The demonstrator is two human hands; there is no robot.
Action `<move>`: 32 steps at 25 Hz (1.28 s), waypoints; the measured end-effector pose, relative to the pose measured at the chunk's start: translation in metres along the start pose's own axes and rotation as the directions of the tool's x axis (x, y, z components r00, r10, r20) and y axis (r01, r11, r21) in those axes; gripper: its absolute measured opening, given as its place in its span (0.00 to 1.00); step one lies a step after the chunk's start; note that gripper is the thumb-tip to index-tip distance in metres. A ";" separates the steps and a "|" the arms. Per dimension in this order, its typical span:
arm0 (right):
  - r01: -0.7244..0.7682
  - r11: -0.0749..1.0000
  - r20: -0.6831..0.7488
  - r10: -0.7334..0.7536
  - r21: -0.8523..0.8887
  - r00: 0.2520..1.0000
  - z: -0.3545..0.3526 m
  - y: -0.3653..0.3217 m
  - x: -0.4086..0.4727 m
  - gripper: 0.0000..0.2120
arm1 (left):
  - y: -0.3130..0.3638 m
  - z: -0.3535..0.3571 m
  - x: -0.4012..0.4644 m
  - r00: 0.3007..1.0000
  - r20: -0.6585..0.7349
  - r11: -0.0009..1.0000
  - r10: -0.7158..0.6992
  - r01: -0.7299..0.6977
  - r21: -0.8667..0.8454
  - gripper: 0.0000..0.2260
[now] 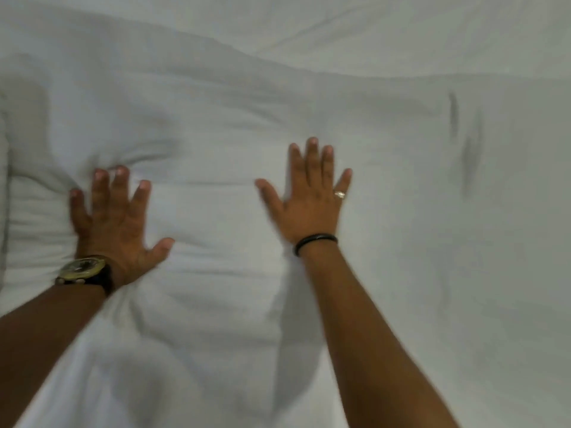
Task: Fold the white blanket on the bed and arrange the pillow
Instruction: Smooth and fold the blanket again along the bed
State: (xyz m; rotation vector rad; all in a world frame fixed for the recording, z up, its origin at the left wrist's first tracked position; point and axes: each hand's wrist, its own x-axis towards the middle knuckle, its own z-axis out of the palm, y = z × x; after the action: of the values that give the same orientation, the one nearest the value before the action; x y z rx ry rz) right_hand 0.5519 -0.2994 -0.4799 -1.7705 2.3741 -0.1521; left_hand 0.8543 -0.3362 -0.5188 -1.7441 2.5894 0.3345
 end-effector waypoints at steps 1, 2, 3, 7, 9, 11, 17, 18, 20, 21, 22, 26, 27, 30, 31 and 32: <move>-0.162 0.985 0.029 0.164 -0.060 0.986 -0.010 0.058 -0.002 0.41 | -0.004 0.004 -0.003 1.000 0.002 1.000 0.022 -0.022 -0.023 0.46; -0.346 0.927 0.064 0.357 -0.143 0.932 -0.024 0.121 -0.014 0.43 | -0.008 0.005 -0.002 0.999 0.002 0.998 0.044 -0.044 -0.053 0.45; -0.526 0.819 0.085 0.555 -0.228 0.828 -0.044 0.183 -0.041 0.45 | -0.009 0.006 0.002 0.999 0.021 0.995 0.049 -0.047 -0.086 0.46; -0.872 0.407 0.205 0.910 -0.272 0.361 -0.099 0.308 -0.197 0.49 | -0.005 0.012 0.010 0.996 0.057 0.998 -0.067 0.067 0.009 0.48; -0.936 0.289 0.177 0.951 -0.202 0.255 -0.098 0.294 -0.206 0.43 | -0.023 0.029 0.005 0.998 0.052 0.992 0.044 -0.038 -0.117 0.47; -0.940 0.340 0.060 0.939 -0.026 0.338 -0.084 0.235 -0.166 0.37 | -0.035 0.037 0.006 0.995 0.054 0.976 0.086 -0.073 -0.203 0.46; -0.409 0.907 0.048 0.406 0.100 0.913 -0.005 -0.057 -0.178 0.38 | -0.008 0.000 -0.001 0.989 -0.046 0.980 0.138 -0.143 -0.139 0.42; -0.429 0.902 0.058 0.426 0.050 0.903 0.004 -0.060 -0.213 0.38 | -0.004 -0.007 -0.003 0.988 -0.030 0.983 0.149 -0.151 -0.108 0.42; -0.580 0.813 0.037 0.582 -0.056 0.812 0.005 -0.039 -0.285 0.41 | 0.003 -0.022 -0.005 0.993 0.017 0.993 0.116 -0.116 -0.013 0.42; -0.650 0.752 0.025 0.656 -0.106 0.755 0.003 -0.029 -0.317 0.43 | 0.002 -0.034 -0.005 0.991 0.075 0.992 0.115 -0.118 0.041 0.44; -0.721 0.684 0.056 0.729 -0.113 0.683 -0.005 -0.030 -0.340 0.42 | -0.001 -0.050 -0.006 0.975 0.176 0.986 0.133 -0.148 0.077 0.46; -0.839 0.541 0.263 0.803 0.052 0.534 -0.026 -0.131 -0.338 0.39 | -0.025 -0.123 -0.025 0.780 0.553 0.887 0.292 -0.437 0.148 0.50; -0.795 0.597 0.284 0.749 0.103 0.599 -0.023 -0.171 -0.325 0.40 | -0.033 -0.138 -0.039 0.734 0.582 0.829 0.350 -0.532 0.174 0.49; -0.616 0.728 0.302 0.540 0.301 0.786 0.007 -0.315 -0.293 0.41 | -0.088 -0.181 -0.073 0.657 0.587 0.657 0.473 -0.707 0.262 0.47; -0.605 0.725 0.314 0.521 0.328 0.794 0.019 -0.348 -0.285 0.42 | -0.113 -0.192 -0.078 0.661 0.605 0.661 0.443 -0.697 0.278 0.48; -0.611 0.724 0.328 0.520 0.320 0.788 0.032 -0.369 -0.281 0.42 | -0.137 -0.201 -0.081 0.673 0.638 0.692 0.375 -0.661 0.291 0.50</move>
State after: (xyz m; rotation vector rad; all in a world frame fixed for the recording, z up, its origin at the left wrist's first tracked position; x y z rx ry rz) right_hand 0.9833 -0.1355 -0.4200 -0.7695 2.3738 -0.3245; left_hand 1.0344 -0.3467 -0.3365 -0.5575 2.3798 0.0883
